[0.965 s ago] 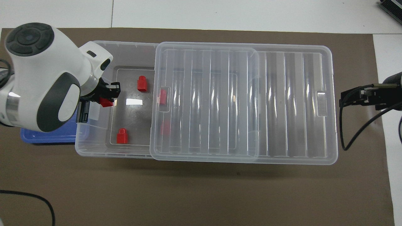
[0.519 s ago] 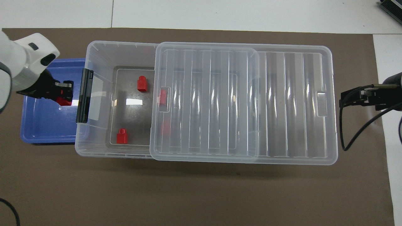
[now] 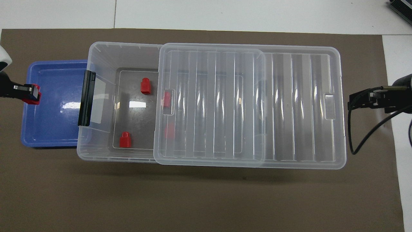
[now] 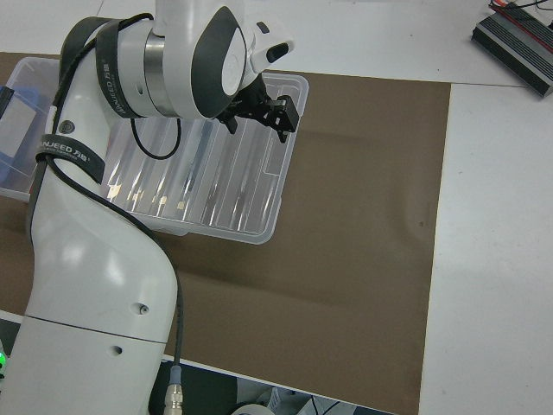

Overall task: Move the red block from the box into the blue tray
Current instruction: 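Lift the red block and carry it over the blue tray, then lower the red block into the blue tray and open the left gripper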

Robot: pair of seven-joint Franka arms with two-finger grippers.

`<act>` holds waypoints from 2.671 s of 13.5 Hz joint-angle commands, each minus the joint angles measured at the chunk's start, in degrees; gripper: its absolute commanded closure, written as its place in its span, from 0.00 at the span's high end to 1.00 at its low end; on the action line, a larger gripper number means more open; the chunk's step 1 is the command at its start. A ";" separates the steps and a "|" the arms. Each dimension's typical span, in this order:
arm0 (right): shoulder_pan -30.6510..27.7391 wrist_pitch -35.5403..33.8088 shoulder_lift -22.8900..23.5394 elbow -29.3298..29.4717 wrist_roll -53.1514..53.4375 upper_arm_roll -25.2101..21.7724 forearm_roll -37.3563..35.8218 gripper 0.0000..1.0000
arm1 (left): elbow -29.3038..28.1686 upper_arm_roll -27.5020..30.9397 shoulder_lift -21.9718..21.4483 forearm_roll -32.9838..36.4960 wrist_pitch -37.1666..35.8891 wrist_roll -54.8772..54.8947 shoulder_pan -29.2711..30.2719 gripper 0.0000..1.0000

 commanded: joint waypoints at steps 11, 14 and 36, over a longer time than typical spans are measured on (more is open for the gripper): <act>-0.76 -0.36 -0.69 -0.91 0.40 0.44 0.61 1.00 | -11.93 -0.57 3.56 -0.23 18.67 1.26 3.44 0.00; -0.85 0.43 -0.60 -0.91 0.32 0.35 0.61 0.99 | -12.11 -0.57 5.06 -0.23 21.66 1.35 3.09 0.00; -12.19 24.07 4.58 -10.66 -5.05 0.17 0.61 0.00 | -14.59 -0.57 6.29 0.03 27.77 1.70 2.82 1.00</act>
